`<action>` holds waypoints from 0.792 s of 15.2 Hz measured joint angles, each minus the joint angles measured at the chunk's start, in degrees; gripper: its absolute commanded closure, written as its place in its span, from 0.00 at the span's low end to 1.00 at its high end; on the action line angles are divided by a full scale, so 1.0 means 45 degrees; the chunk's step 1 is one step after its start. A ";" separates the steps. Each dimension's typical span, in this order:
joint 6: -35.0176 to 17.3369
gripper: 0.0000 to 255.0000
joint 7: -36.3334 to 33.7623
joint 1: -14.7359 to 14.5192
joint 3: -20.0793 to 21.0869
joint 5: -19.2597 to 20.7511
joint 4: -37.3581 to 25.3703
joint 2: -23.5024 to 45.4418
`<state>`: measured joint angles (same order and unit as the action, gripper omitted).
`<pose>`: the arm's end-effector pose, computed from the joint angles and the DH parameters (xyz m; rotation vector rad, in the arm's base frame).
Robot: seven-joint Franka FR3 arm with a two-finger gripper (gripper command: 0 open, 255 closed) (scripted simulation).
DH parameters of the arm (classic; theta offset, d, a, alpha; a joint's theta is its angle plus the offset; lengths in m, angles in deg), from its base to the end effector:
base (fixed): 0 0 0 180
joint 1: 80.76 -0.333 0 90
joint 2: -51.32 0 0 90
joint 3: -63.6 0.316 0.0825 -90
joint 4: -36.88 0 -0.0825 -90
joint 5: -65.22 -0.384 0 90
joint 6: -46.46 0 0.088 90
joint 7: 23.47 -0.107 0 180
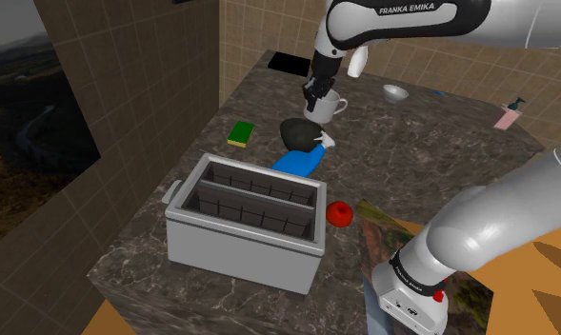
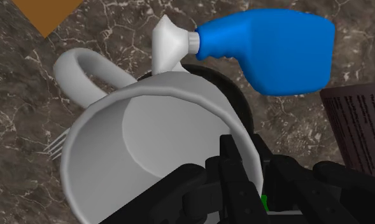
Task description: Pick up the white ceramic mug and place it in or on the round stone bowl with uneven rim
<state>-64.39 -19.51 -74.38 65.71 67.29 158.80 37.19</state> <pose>0.4859 -0.0376 0.5186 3.0938 0.0088 0.0773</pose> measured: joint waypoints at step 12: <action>-0.1609 1.00 0.0185 0.0135 -0.0163 0.0105 0.0075 0.1539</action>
<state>-71.63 -18.68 -73.77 64.98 67.76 159.13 44.11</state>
